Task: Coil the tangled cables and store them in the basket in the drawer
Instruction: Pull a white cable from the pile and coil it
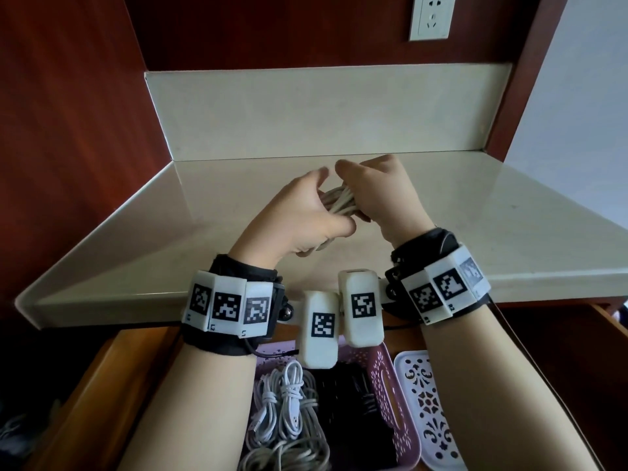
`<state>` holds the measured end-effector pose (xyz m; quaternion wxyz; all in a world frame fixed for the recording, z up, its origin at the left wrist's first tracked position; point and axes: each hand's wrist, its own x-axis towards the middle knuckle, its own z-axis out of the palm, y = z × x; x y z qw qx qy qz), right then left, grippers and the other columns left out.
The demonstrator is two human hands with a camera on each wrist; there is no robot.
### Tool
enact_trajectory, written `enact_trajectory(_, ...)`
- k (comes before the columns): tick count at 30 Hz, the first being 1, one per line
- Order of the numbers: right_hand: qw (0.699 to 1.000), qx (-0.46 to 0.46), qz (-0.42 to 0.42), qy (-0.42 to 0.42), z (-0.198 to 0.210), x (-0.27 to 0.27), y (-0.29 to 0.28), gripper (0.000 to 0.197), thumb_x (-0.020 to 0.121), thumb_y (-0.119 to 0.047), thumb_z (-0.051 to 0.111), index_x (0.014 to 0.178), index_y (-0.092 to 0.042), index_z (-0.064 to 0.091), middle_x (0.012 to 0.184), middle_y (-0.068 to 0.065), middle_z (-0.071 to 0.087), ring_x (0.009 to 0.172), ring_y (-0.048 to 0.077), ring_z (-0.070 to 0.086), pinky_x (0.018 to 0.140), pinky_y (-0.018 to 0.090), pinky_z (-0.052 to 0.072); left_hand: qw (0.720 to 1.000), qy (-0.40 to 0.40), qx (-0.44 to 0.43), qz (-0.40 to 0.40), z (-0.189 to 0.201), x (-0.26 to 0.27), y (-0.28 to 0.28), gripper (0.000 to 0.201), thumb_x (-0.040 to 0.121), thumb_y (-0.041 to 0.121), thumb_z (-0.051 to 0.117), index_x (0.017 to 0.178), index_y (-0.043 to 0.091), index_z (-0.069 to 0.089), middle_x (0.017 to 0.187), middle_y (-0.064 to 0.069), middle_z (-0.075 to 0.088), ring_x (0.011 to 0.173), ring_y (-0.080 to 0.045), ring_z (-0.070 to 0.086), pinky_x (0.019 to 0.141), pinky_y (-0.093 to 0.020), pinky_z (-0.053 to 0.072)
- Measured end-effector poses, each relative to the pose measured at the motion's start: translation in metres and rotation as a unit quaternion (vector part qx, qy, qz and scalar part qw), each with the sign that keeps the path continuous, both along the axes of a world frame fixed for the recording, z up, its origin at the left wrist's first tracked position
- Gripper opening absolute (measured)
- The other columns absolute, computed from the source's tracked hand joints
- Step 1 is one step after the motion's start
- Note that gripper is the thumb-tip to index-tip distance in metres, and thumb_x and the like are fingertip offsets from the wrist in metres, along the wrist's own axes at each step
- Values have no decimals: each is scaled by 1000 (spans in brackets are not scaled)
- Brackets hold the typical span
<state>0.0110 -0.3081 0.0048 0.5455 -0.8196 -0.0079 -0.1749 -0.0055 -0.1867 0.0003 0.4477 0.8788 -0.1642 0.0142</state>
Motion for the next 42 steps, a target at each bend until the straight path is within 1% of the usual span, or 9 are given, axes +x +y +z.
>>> enact_trajectory(5,999,-29,-31,13,-3,4,-7,38,77,-13,49,45,-13,29,34,-4,26,43,21,24,46,24,22,971,-85,224,-9,-6,-1,3,41,76,27,72,108,14,48,86,6,51,74,-7,51,54,-23,38)
enact_trajectory(12,1000,-6,19,7,2,0,-13,31,80,-12,47,53,3,41,50,11,34,43,20,26,42,22,21,992,-77,101,2,-9,0,-5,28,75,23,76,73,19,49,68,-1,58,49,-16,56,40,-19,40)
enact_trajectory(16,997,-18,65,-22,0,-2,-12,47,89,-22,46,65,19,50,43,12,42,37,18,34,40,21,26,989,-106,94,52,-9,2,-3,19,75,18,73,71,15,55,62,1,55,48,-14,49,42,-20,34)
enact_trajectory(22,976,-129,171,21,0,-8,-25,68,90,-66,33,90,-5,64,52,10,58,43,19,50,51,27,44,980,-128,97,116,-8,10,17,24,75,22,75,65,22,53,63,7,55,58,-10,52,48,-21,31)
enact_trajectory(25,968,-199,152,20,-3,-6,-38,50,86,-57,53,82,-9,65,52,-3,49,43,7,38,49,16,34,962,-166,109,188,-7,16,34,10,77,14,68,73,15,59,62,7,51,63,-22,51,48,-23,31)
enact_trajectory(28,965,-204,159,-40,-1,-6,-45,25,86,-35,66,75,-13,69,63,5,54,54,7,39,50,16,31,940,-190,181,217,-9,16,43,7,76,6,57,74,13,56,59,1,43,68,-30,48,56,-28,30)
enact_trajectory(34,946,-156,134,-251,10,-11,-51,5,81,-20,72,85,-23,72,68,-8,51,68,-2,42,65,10,31,959,-104,262,41,-14,8,19,25,72,-3,57,64,20,52,65,-3,58,56,-21,51,47,-21,30)
enact_trajectory(38,951,-29,158,-265,-1,-2,-62,4,76,-28,76,78,-31,77,71,1,58,67,8,47,64,18,35,985,-51,137,-90,3,-8,16,30,65,-2,63,59,27,58,49,9,50,48,-13,43,48,-23,31)
enact_trajectory(42,940,49,260,-217,-12,5,-53,19,77,-13,73,71,-31,76,71,-14,69,70,0,61,67,14,44,991,-95,21,-94,18,-18,28,20,62,-3,68,64,16,59,50,11,46,47,-6,40,49,-22,31)
